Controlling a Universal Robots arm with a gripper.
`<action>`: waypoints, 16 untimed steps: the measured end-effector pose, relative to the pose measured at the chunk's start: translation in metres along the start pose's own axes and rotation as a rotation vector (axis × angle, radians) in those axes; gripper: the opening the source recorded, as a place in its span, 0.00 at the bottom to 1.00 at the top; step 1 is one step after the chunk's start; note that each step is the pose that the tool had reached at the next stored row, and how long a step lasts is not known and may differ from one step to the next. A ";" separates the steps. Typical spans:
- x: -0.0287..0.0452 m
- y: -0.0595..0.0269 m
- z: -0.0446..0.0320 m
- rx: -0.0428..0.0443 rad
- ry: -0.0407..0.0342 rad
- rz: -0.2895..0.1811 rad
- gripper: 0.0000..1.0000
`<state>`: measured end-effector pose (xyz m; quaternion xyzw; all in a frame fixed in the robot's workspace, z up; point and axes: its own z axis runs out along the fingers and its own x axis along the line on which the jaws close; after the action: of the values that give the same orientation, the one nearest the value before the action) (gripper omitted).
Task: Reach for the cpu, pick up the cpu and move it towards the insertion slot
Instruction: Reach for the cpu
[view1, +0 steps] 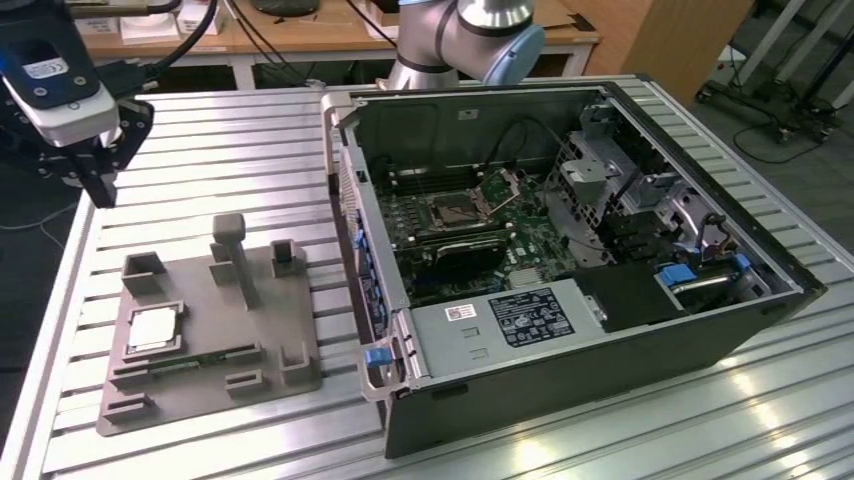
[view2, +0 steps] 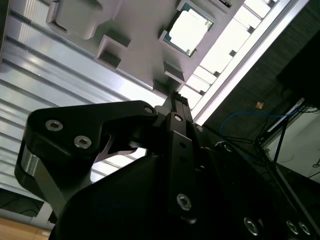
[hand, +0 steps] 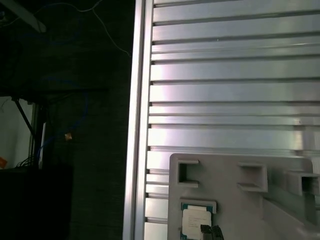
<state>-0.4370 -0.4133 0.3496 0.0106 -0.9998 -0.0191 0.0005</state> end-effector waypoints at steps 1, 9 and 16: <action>0.0000 -0.0012 0.0002 0.0000 -0.0001 0.000 0.11; 0.0002 -0.0073 0.0018 -0.0018 0.0000 0.000 0.11; 0.0002 -0.0074 0.0019 -0.0045 -0.0001 0.000 0.11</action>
<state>-0.4370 -0.4207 0.3474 0.0108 -0.9997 -0.0214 0.0004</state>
